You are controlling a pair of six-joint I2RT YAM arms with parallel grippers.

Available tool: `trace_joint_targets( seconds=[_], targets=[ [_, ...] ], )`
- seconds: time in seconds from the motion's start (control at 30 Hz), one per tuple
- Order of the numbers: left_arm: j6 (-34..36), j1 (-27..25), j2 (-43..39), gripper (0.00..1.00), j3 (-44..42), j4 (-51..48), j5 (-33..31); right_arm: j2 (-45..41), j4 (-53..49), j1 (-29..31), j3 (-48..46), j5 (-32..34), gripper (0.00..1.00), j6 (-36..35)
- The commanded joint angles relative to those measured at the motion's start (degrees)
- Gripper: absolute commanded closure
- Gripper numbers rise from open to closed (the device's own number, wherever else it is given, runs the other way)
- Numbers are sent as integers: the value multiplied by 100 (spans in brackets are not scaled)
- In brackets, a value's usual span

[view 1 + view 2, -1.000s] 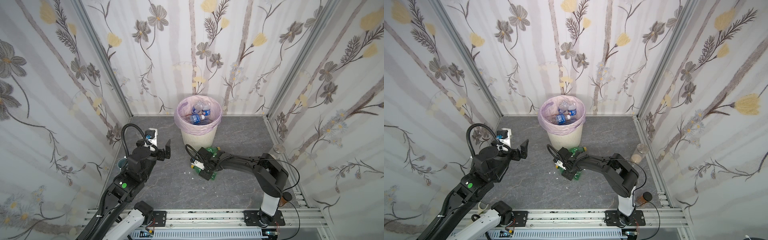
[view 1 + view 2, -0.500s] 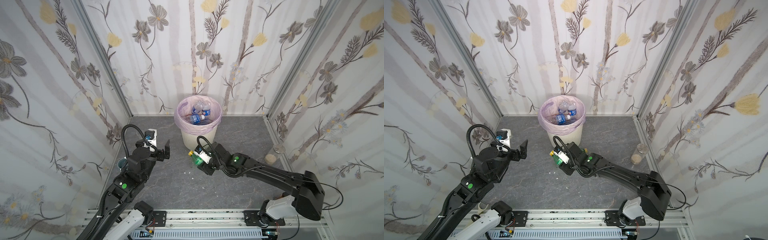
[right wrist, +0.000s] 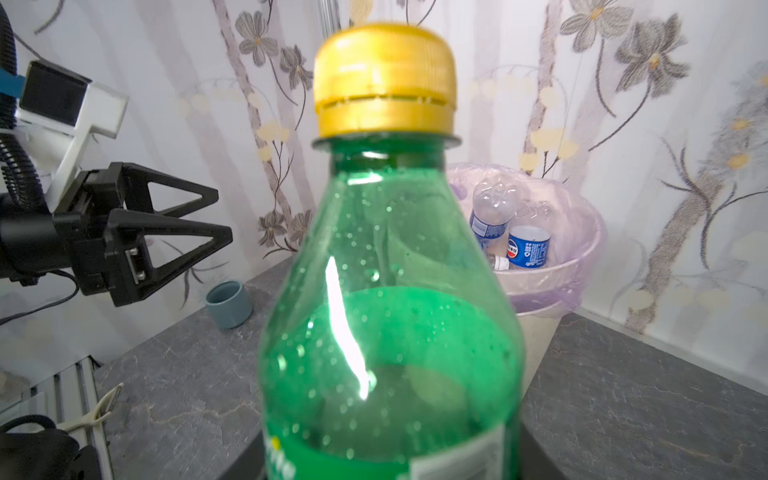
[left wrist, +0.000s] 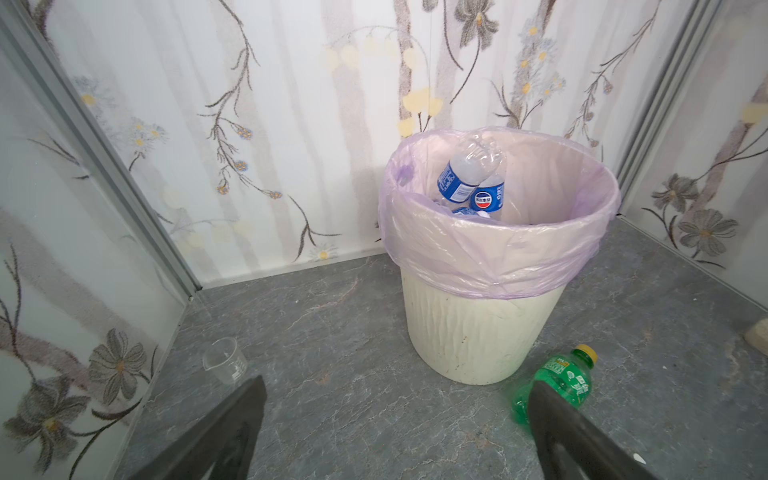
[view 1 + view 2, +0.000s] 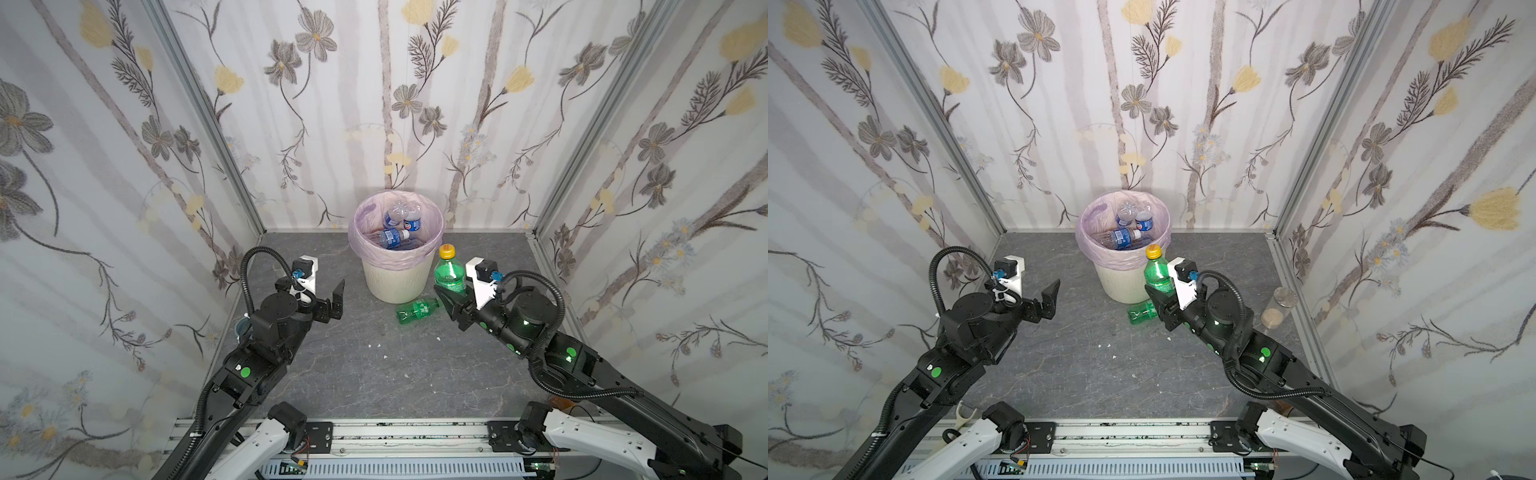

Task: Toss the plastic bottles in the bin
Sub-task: 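Lift the green soda bottle with the right gripper and drop it into the bin, then lower the right gripper onto the last green soda bottle beside the bin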

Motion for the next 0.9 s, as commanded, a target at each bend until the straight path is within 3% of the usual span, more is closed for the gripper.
trace_joint_targets(
  seconds=[0.0, 0.13, 0.23, 0.27, 0.37, 0.47, 0.5, 0.63, 0.87],
  targets=[
    [140, 0, -100, 0, 64, 125, 493, -241, 1057, -17, -211, 238, 47, 118],
    [181, 0, -96, 0, 56, 123, 422, 249, 877, -181, 378, 316, 44, -121],
    [169, -4, -42, 0, 82, 127, 255, 1410, 480, -573, 1546, -355, 35, -148],
    [151, 4, -40, 0, 103, 119, 135, 1977, 191, -963, 2152, -872, 34, -12],
    [108, -1, -187, 0, 155, 33, -133, 3957, -1263, -1396, 4414, -1698, 32, 207],
    [61, -1, -500, 0, 193, -144, -137, 5614, -2957, -1406, 6641, -2013, 22, 57],
    [37, 4, -590, 0, 196, -202, -141, 5896, -3183, -1393, 6987, -2032, 19, 80],
    [-39, -2, -839, 0, 176, -397, -121, 5978, -3268, -1397, 6848, -1883, 10, 144],
    [18, 0, -570, 0, 152, -448, 7, 4675, -2304, -1409, 5030, -1594, 9, 122]
  ],
)
